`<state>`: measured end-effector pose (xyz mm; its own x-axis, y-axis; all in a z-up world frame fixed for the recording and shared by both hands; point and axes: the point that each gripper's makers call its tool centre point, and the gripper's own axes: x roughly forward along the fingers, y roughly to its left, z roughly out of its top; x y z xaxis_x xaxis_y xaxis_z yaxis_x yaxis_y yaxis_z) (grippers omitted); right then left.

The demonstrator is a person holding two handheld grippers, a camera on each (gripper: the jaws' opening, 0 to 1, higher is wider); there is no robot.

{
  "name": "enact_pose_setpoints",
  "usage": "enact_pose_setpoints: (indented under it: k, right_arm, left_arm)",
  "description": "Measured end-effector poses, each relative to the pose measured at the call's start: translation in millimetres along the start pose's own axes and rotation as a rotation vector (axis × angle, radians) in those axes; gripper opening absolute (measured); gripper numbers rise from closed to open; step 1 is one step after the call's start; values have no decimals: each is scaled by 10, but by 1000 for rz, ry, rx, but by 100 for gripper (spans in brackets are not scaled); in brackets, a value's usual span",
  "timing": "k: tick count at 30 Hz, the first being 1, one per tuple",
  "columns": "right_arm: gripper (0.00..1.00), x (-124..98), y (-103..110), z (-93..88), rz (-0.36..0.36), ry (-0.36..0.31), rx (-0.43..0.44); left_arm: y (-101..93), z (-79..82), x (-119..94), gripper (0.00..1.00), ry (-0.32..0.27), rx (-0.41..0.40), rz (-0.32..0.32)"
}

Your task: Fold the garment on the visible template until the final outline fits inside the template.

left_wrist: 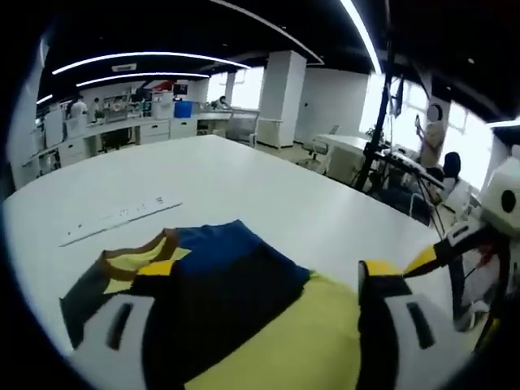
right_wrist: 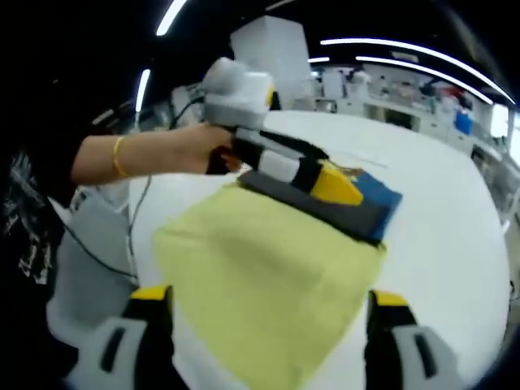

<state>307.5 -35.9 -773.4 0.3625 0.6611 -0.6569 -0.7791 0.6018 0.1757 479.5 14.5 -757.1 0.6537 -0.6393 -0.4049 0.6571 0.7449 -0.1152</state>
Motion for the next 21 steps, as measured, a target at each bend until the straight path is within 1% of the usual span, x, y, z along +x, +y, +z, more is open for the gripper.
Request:
enact_pose_setpoints:
  k: [2,4,7,8,10,11,14,15,17,21]
  right_arm:
    - [99,-1,11,-5,6,3,-5]
    - [99,-5,26,-16,14,8,-12]
    - [99,-17,52,-22,26,10,-21]
    - [99,-19,56,-19,29,8,-22]
    - [99,-24,65,-14,37,5,-31]
    - [99,-27,69,-8,40,2,-37]
    - [99,-31,97,16,57,-12,-55]
    - [99,-29,109,23,62,-16,-59]
    - [99,-22,153,36,72,-20,-76]
    - [99,8,229,28,89,-18,-94]
  left_arm:
    - [49,-44,-54,97,20,33,5]
    - [65,-78,-152,98,30,55,3]
    - [87,-113,-280,99,25,76,-5]
    - [96,-153,-347,99,37,101,-12]
    - [106,-209,-441,99,54,115,-18]
    - [109,-220,-475,99,52,114,-22]
    - [62,-280,-592,99,48,67,-49]
    - [51,-310,-645,99,47,41,-55]
    - [54,-341,-746,99,32,17,-68]
    - [-23,-424,-947,99,24,25,-80]
